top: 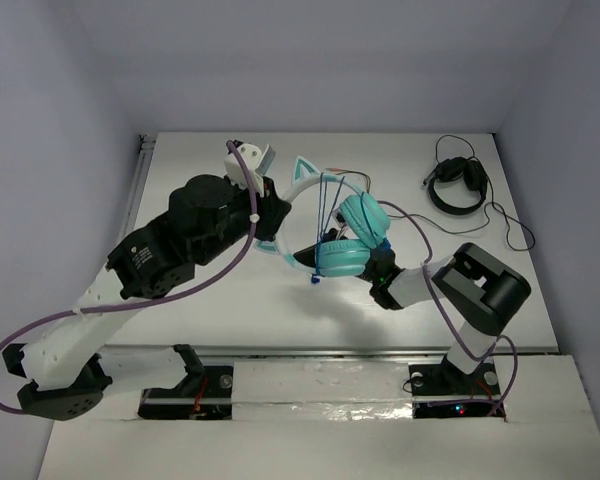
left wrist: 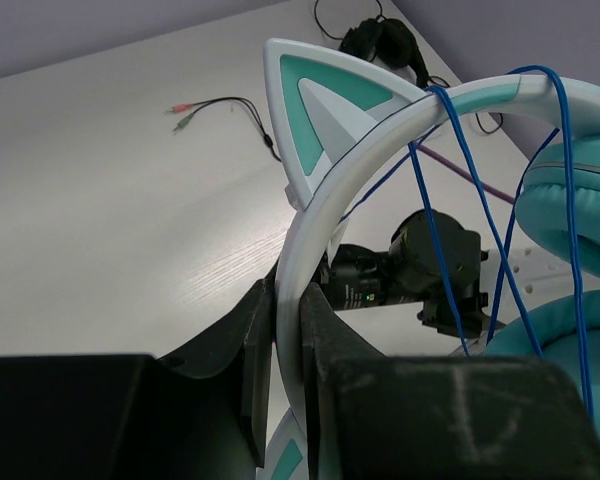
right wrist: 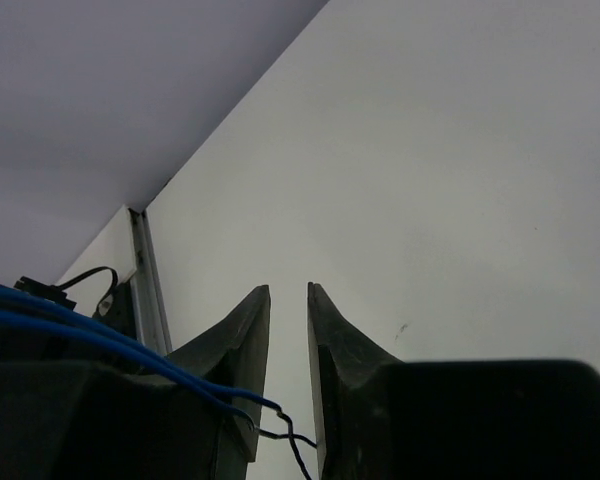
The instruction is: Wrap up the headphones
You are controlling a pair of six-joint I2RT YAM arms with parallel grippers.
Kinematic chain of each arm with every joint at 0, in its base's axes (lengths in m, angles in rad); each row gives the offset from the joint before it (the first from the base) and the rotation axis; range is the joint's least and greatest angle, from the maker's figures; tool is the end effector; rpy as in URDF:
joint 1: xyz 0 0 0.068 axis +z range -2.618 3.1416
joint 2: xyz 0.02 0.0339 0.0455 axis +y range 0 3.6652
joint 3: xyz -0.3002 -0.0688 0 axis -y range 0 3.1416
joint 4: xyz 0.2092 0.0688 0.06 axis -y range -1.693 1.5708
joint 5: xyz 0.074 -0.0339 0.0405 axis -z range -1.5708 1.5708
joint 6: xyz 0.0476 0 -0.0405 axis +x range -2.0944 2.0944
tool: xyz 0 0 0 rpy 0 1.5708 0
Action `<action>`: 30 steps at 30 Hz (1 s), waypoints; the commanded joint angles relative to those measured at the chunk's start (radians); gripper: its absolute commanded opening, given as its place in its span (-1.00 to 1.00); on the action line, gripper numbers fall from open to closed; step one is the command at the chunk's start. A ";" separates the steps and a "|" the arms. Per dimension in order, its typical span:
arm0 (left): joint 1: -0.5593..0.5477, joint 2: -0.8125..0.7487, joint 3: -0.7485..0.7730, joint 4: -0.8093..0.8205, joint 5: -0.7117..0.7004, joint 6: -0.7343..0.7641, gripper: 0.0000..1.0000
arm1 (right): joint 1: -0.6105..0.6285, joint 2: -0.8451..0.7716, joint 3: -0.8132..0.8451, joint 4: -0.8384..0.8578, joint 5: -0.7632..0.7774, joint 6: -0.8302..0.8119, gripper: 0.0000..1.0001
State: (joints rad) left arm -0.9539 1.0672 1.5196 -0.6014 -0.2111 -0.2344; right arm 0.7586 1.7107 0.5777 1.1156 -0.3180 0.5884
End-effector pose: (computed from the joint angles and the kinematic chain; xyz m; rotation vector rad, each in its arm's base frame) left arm 0.0985 -0.1217 0.5039 0.4692 1.7036 -0.6938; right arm 0.2250 0.2337 0.2447 -0.4176 1.6960 1.2738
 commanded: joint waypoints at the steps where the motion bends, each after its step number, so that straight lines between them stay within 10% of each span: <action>1: -0.005 0.011 0.066 0.140 -0.042 -0.045 -1.00 | -0.007 0.027 -0.016 0.165 -0.023 0.039 -0.44; 12: 0.021 0.128 0.106 0.209 -0.361 -0.039 -1.00 | 0.047 0.052 -0.110 0.135 0.120 0.160 -0.47; 16: 0.089 0.172 0.087 0.236 -0.412 -0.063 -1.00 | 0.122 0.007 -0.147 0.049 0.183 0.200 -0.99; 30: 0.176 0.243 -0.231 0.308 -0.559 -0.155 -1.00 | 0.536 -0.419 0.077 -0.968 0.434 0.154 -1.00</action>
State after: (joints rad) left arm -0.7834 1.3281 1.3338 -0.4049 -0.7086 -0.3191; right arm 1.2591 1.3872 0.5556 0.4511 0.0315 0.7769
